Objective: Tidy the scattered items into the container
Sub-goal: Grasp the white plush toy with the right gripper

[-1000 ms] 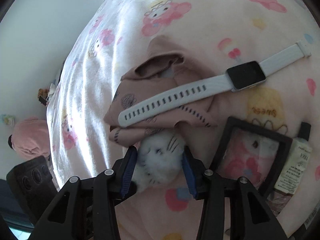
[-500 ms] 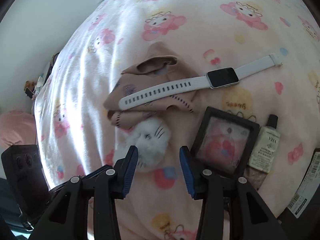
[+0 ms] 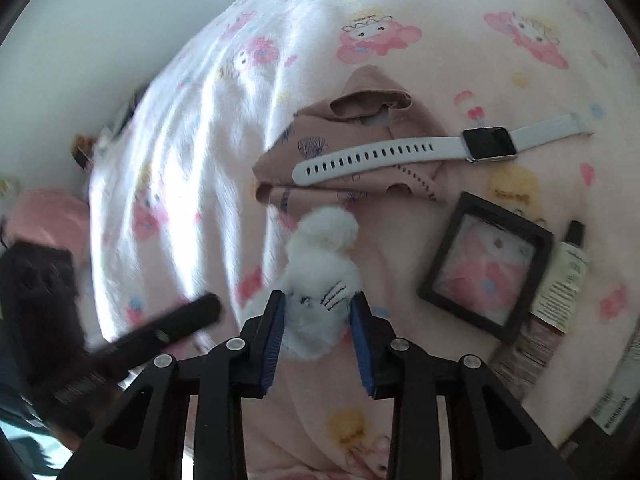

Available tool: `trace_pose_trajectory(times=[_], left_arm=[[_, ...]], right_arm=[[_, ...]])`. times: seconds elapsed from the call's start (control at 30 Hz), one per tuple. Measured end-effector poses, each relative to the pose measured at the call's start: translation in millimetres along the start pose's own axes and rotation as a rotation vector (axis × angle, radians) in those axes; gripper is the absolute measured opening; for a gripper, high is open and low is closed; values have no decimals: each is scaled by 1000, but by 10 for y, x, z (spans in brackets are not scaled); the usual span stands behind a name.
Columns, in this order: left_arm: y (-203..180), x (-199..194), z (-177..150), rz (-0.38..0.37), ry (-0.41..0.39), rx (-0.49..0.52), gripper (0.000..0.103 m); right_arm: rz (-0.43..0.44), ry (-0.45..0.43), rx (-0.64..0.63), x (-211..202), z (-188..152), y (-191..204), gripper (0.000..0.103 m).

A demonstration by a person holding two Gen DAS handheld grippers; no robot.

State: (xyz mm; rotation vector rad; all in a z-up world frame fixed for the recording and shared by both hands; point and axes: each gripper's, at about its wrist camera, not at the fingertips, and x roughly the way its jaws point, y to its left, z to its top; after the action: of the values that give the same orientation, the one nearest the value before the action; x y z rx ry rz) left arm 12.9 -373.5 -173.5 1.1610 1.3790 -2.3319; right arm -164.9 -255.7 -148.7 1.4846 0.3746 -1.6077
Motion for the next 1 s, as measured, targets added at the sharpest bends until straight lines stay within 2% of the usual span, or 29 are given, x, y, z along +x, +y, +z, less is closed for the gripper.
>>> trace_pose_trajectory(times=[0.03, 0.07, 0.2, 0.27, 0.3, 0.33, 0.4, 0.47, 0.57, 0.63, 0.67, 0.7, 0.77, 0.83, 0.9, 1.0], left_arm=[[21, 9, 15, 19, 3, 15, 6], [35, 47, 5, 29, 17, 20, 6], [221, 241, -92, -45, 106, -52, 9], [190, 348, -83, -82, 106, -67, 12], [196, 381, -80, -107, 101, -80, 16], [180, 458, -64, -115, 95, -100, 17], [195, 557, -37, -104, 91, -129, 17], [188, 568, -20, -65, 62, -143, 16], [123, 453, 27, -26, -21, -129, 13], [127, 371, 73, -51, -83, -136, 13], [138, 356, 97, -72, -98, -138, 13], [149, 366, 114, -85, -94, -141, 13], [180, 440, 118, -87, -70, -163, 13], [204, 492, 90, -91, -45, -179, 20], [196, 516, 75, -99, -39, -178, 32], [198, 638, 88, -85, 0, -179, 40]], right_arm=[[-55, 12, -42, -15, -79, 49, 29], [-64, 17, -47, -33, -118, 49, 29], [-47, -10, 41, -135, -56, -106, 29], [-42, -22, 85, -150, 15, -194, 29], [-35, -32, 105, -151, 49, -241, 29], [-29, -49, 130, -149, 83, -297, 29], [-75, -62, 206, -100, 136, -439, 29], [-7, -33, 250, -19, 180, -545, 30], [122, 0, 230, -18, 195, -560, 28], [201, 44, 180, -59, 183, -484, 27], [190, 63, 158, -95, 174, -432, 27], [138, 63, 136, -147, 175, -380, 27], [46, 9, 108, -254, 221, -325, 27], [17, -15, 151, -253, 302, -409, 29], [6, -7, 202, -179, 377, -542, 30], [65, 11, 218, -49, 475, -674, 42]])
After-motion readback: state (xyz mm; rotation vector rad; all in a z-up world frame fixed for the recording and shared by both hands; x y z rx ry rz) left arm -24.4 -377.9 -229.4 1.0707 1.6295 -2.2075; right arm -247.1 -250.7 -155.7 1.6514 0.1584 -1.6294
